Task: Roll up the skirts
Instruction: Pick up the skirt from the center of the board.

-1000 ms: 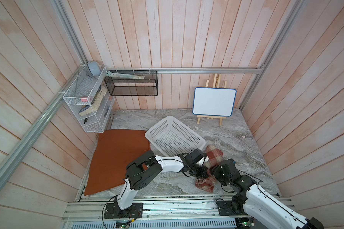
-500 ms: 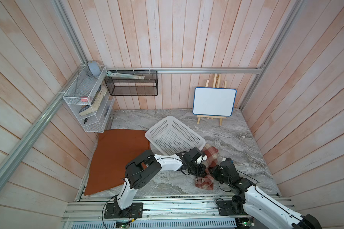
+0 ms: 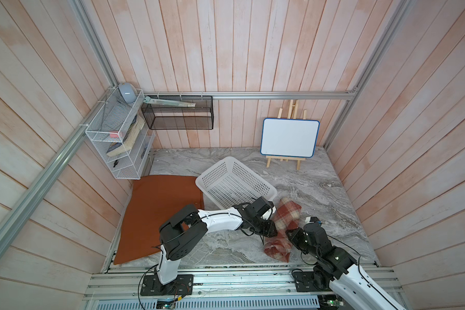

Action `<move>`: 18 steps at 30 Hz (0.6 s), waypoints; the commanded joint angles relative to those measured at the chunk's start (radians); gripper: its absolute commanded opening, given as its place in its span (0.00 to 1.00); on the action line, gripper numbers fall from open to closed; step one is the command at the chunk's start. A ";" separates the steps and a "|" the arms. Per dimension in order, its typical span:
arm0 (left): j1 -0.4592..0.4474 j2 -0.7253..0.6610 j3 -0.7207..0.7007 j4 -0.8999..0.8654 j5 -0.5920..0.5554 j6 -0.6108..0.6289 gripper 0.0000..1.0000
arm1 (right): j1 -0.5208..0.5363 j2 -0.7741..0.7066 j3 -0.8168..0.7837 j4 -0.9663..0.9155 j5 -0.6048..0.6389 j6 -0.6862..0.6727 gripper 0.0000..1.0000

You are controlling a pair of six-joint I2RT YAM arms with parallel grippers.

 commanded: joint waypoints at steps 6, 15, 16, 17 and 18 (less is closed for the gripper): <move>0.013 -0.119 0.001 -0.099 -0.106 0.001 0.44 | 0.009 -0.057 0.101 -0.111 0.089 -0.058 0.00; -0.017 -0.171 0.062 -0.085 -0.055 -0.007 0.39 | 0.008 -0.060 0.171 -0.119 0.145 -0.113 0.00; 0.004 -0.206 0.054 -0.092 -0.071 -0.012 0.38 | 0.008 -0.048 0.188 -0.119 0.149 -0.125 0.00; 0.033 -0.236 0.040 -0.092 -0.069 -0.012 0.38 | 0.009 -0.038 0.203 -0.113 0.148 -0.135 0.00; 0.091 -0.276 0.017 -0.091 -0.061 -0.013 0.35 | 0.008 -0.027 0.216 -0.101 0.144 -0.146 0.00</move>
